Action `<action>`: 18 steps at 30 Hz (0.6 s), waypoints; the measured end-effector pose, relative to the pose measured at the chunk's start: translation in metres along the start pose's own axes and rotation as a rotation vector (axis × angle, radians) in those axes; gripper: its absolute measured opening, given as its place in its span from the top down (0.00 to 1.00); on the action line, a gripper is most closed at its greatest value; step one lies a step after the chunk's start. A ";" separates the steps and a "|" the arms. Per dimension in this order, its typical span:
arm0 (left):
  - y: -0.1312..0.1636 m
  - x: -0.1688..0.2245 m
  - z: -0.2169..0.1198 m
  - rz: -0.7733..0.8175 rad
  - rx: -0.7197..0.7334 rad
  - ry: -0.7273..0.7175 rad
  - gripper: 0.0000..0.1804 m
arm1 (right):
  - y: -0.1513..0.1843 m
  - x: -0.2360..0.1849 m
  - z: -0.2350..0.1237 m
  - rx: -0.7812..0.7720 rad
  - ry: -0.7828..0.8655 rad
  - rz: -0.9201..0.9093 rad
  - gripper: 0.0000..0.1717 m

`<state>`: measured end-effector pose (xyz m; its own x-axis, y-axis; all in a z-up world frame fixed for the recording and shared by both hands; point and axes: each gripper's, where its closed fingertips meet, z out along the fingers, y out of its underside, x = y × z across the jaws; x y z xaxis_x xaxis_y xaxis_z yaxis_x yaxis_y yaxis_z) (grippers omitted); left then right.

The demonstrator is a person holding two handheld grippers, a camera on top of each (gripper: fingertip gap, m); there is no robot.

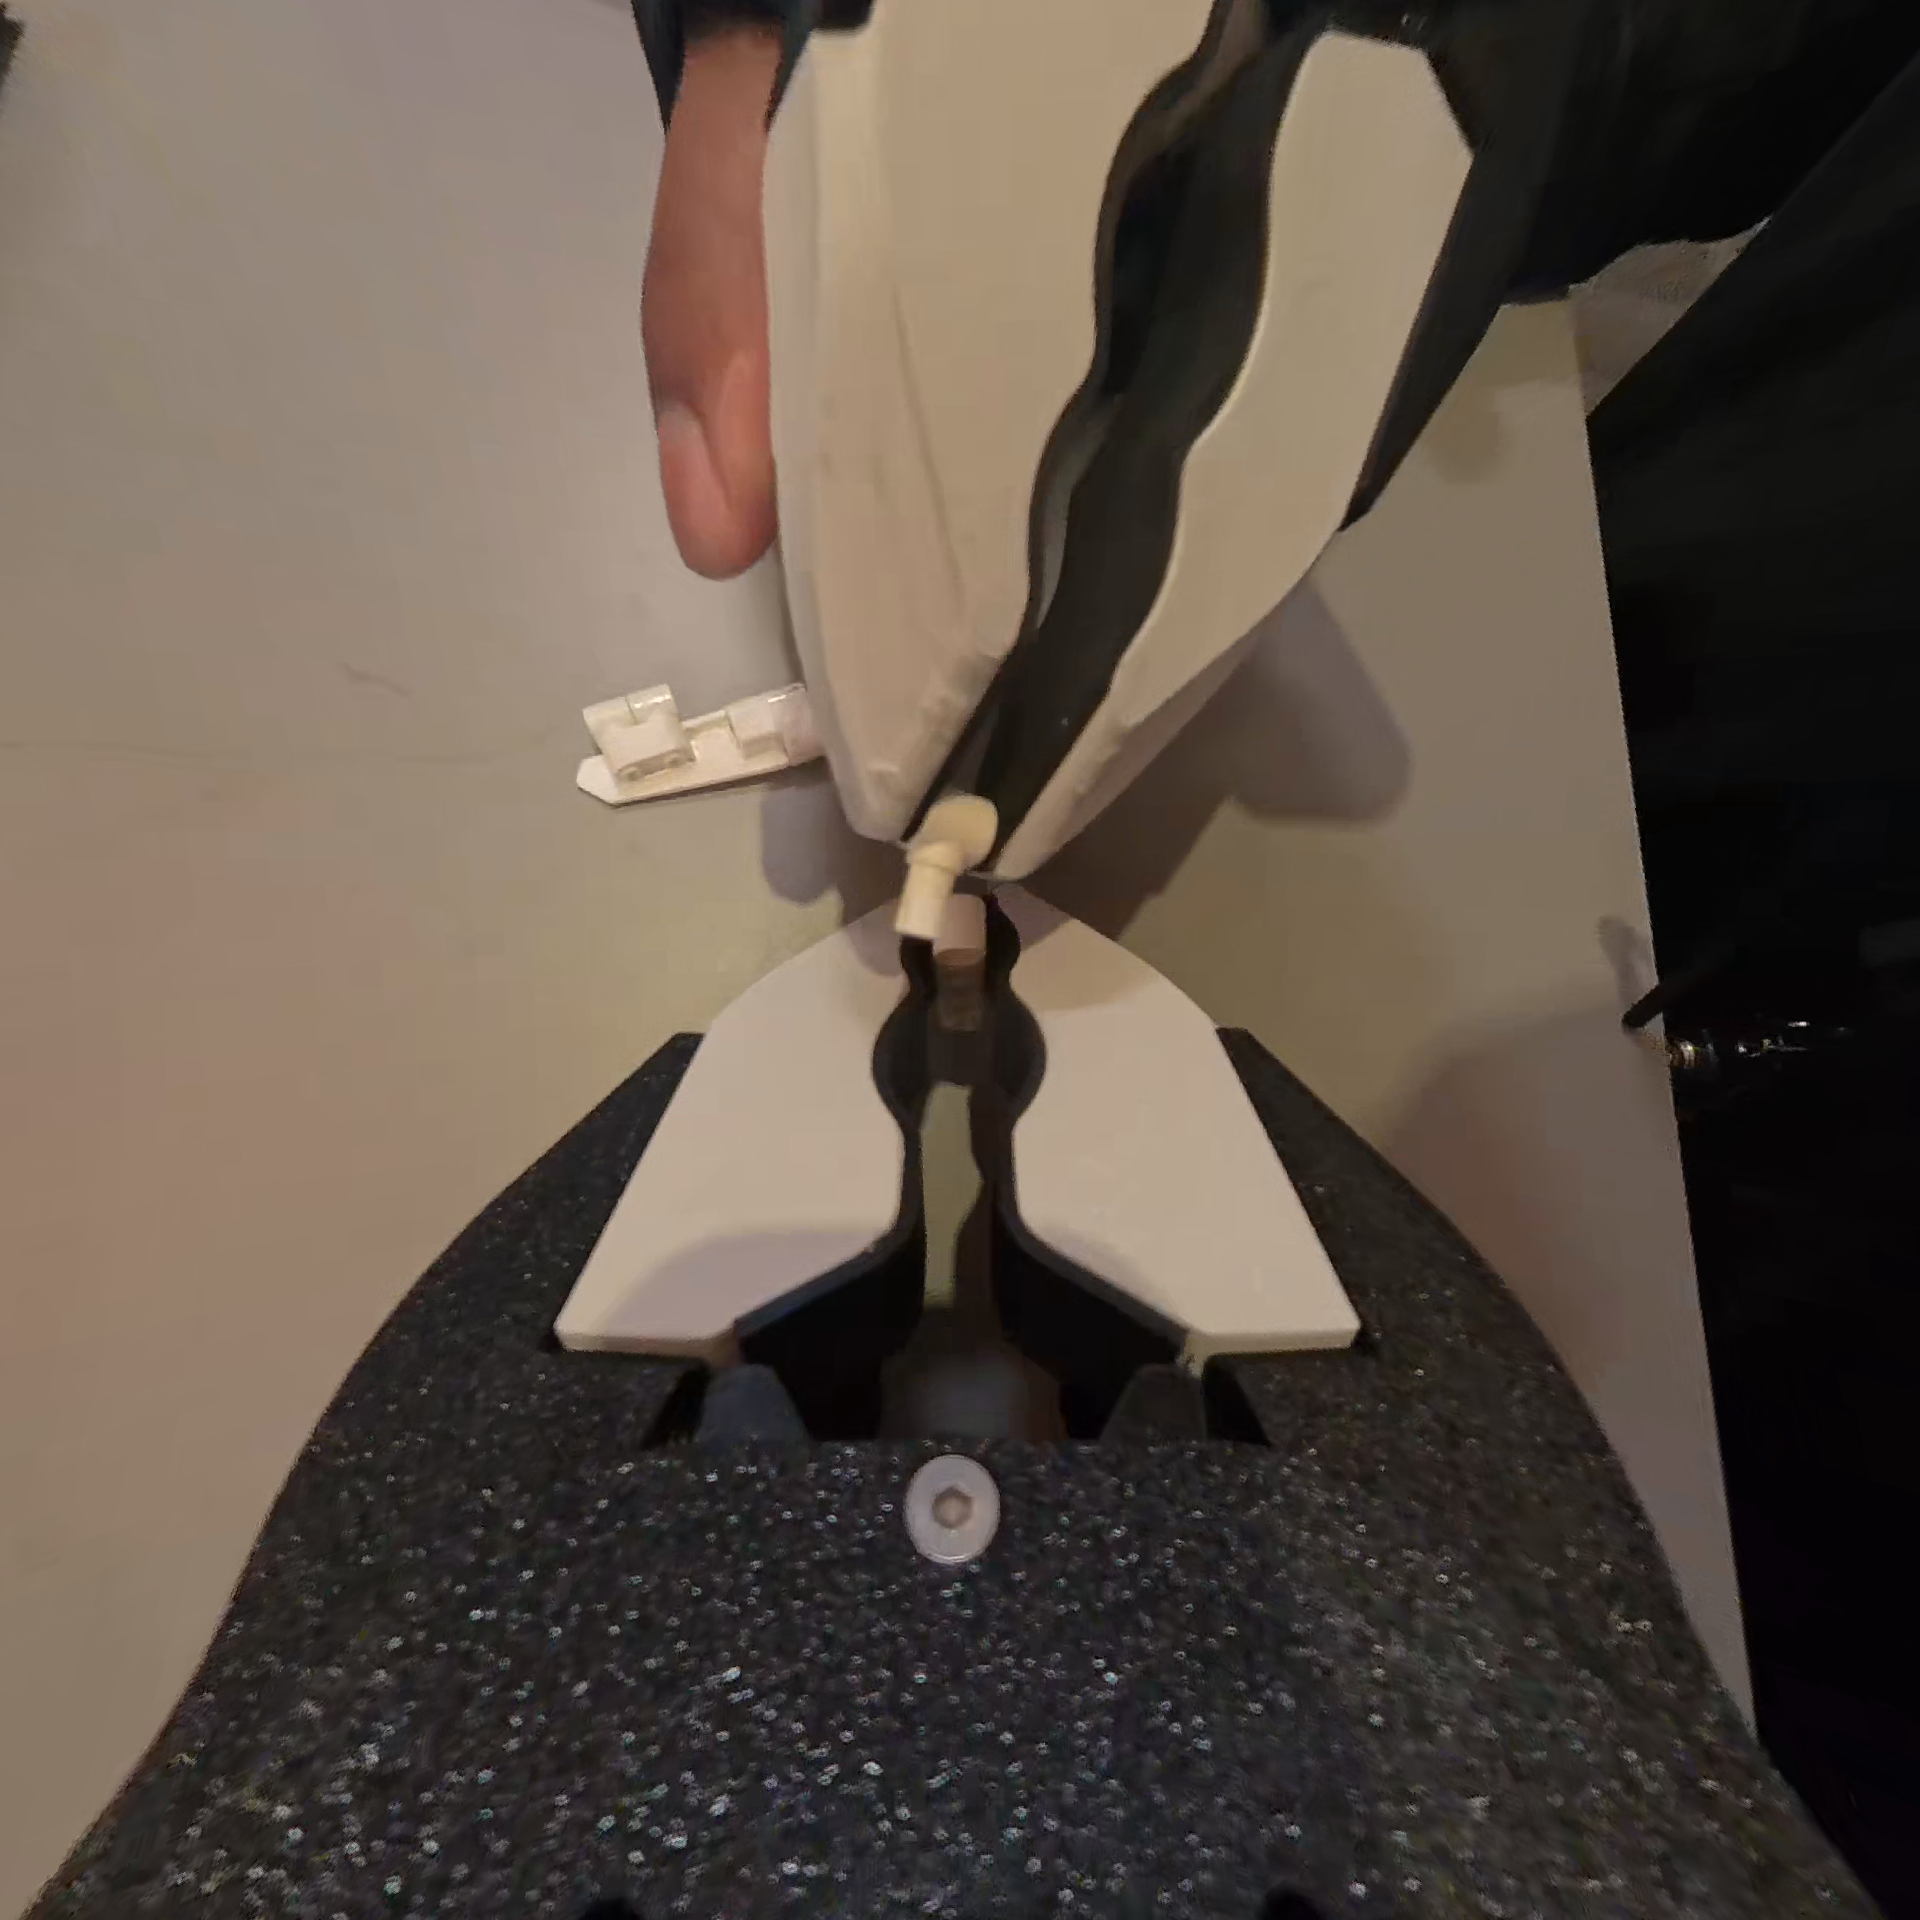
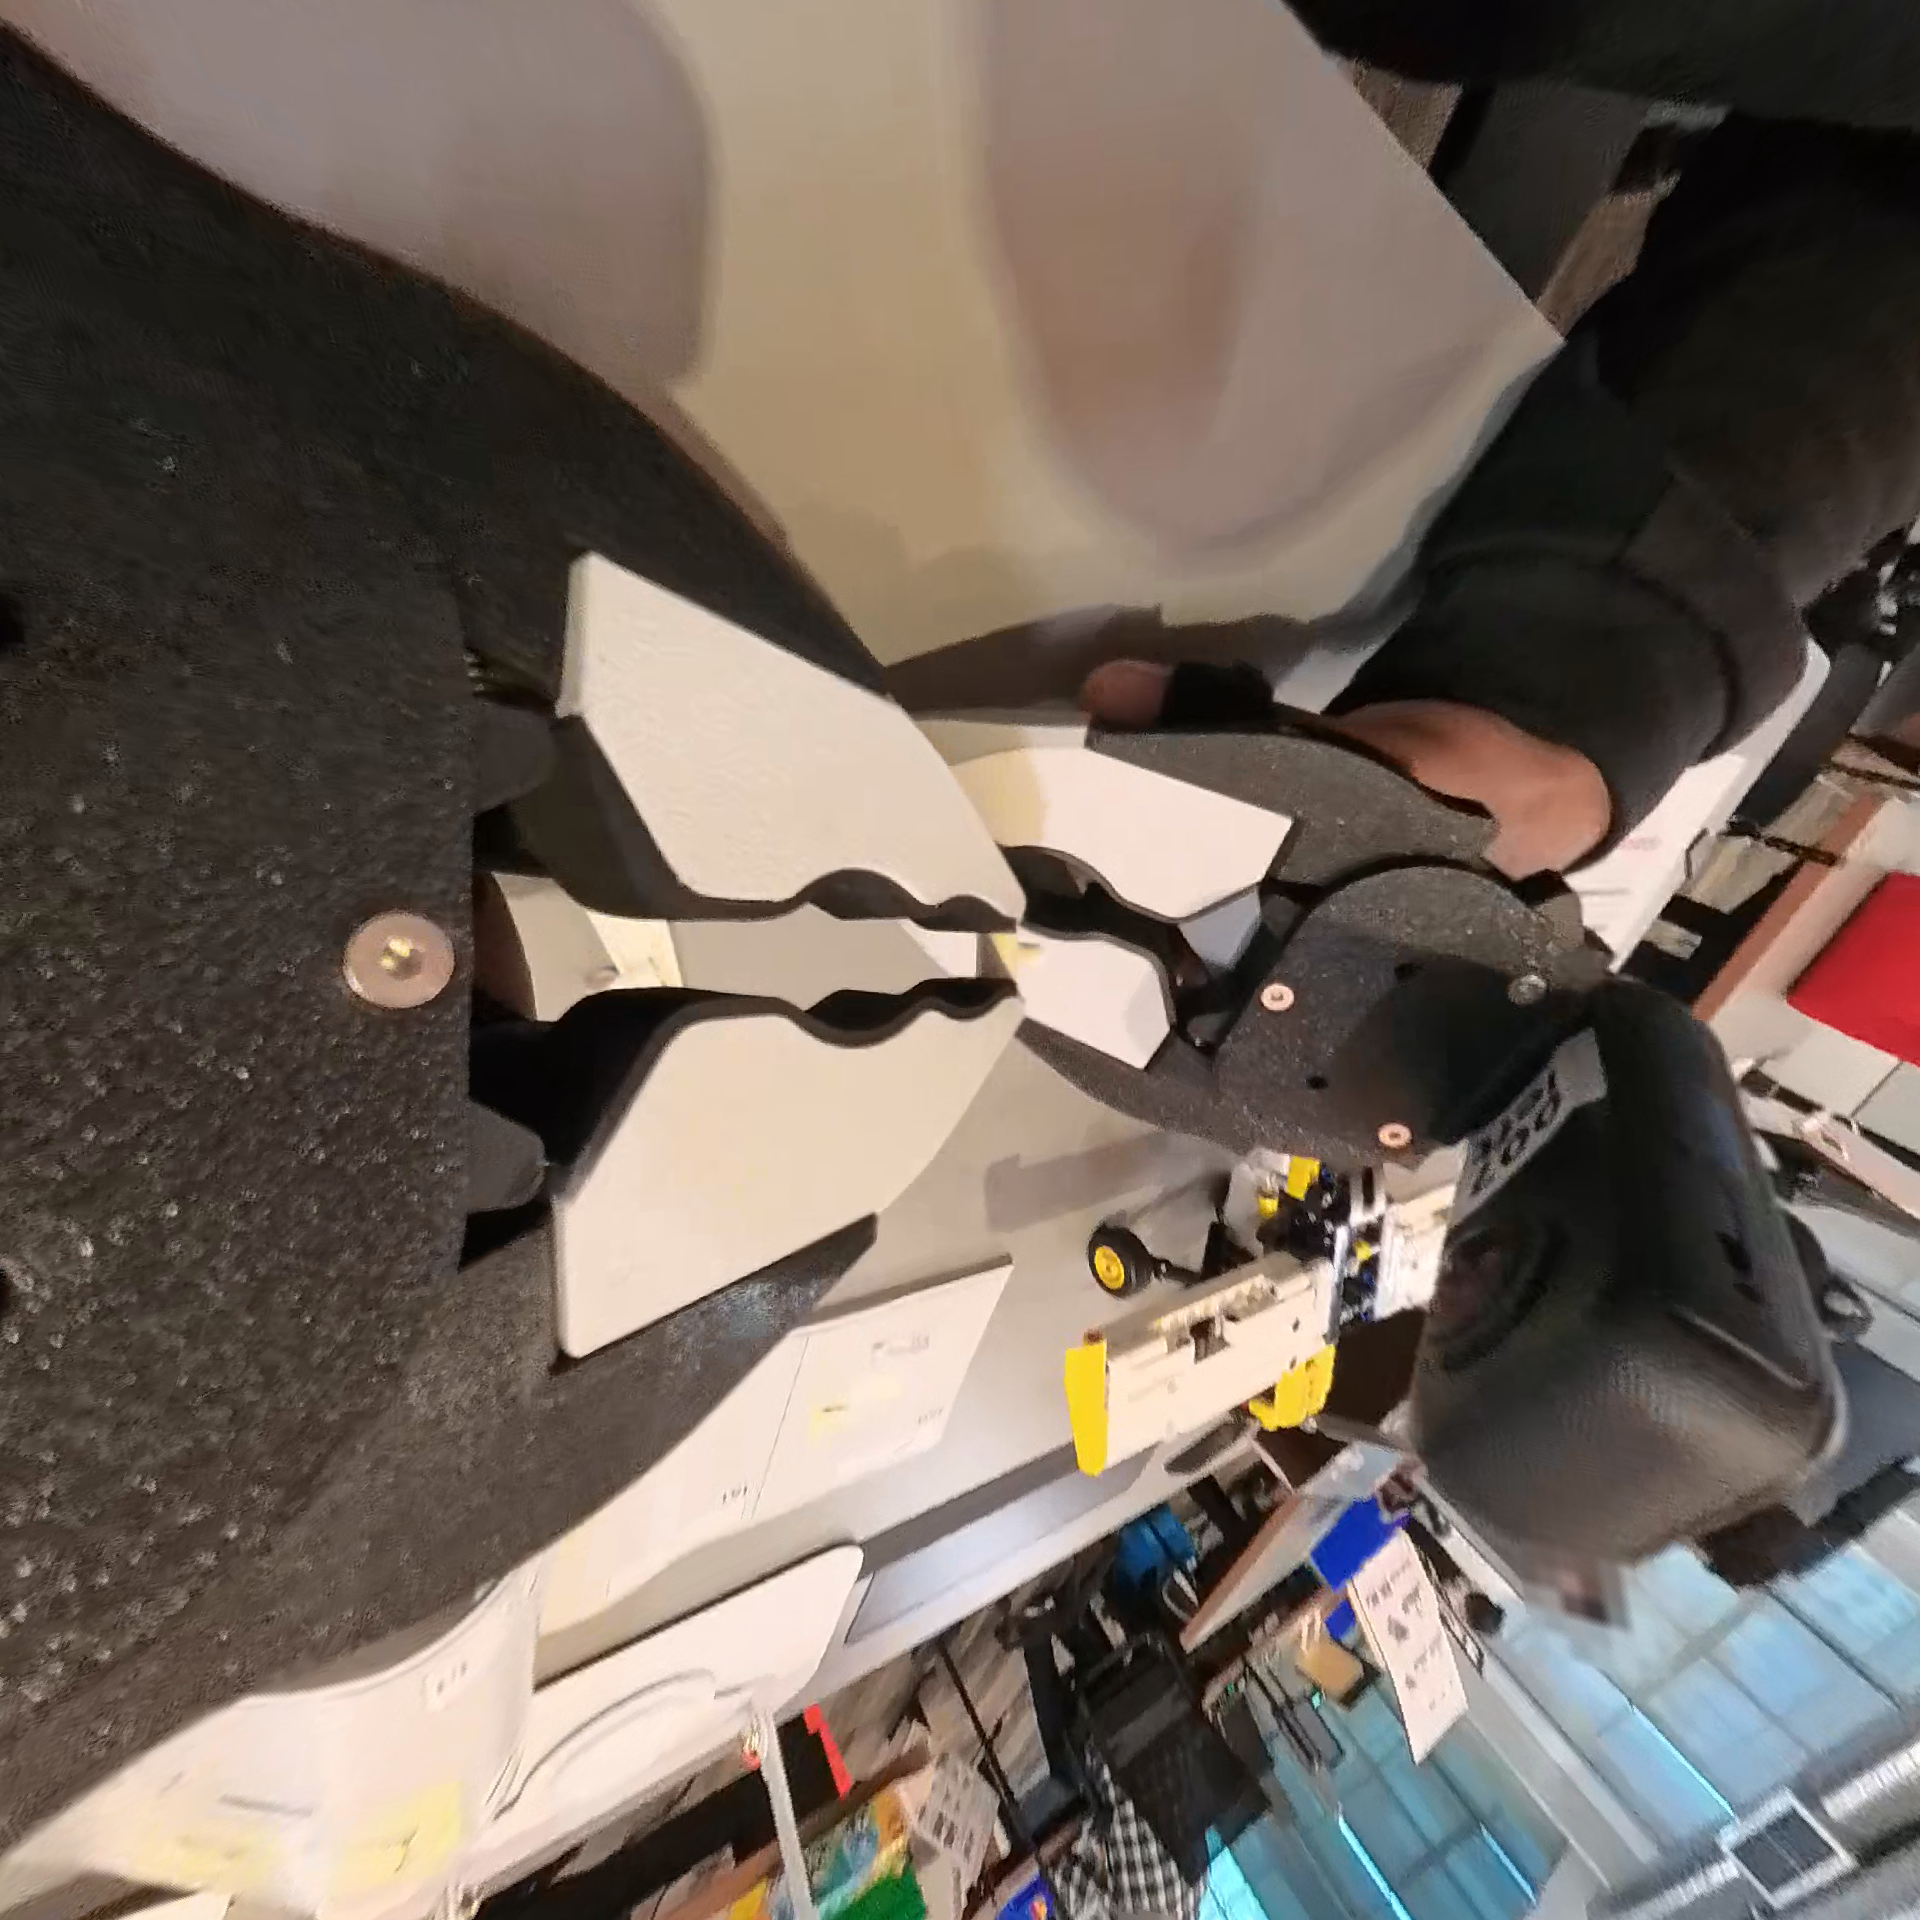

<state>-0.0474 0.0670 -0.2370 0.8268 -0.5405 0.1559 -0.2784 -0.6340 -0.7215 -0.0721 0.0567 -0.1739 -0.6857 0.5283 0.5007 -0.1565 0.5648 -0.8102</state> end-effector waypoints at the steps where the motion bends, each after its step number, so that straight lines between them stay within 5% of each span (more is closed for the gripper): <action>1: 0.000 0.000 0.001 -0.001 -0.004 0.001 0.96 | 0.000 -0.002 0.000 0.000 -0.016 0.010 0.95; 18: 0.007 -0.003 0.003 0.123 -0.024 -0.093 0.96 | 0.022 -0.011 0.005 -0.138 -0.086 0.042 0.95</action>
<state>-0.0508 0.0656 -0.2446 0.8274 -0.5616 0.0035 -0.3907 -0.5800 -0.7148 -0.0717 0.0605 -0.1990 -0.7491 0.5003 0.4342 -0.0308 0.6284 -0.7773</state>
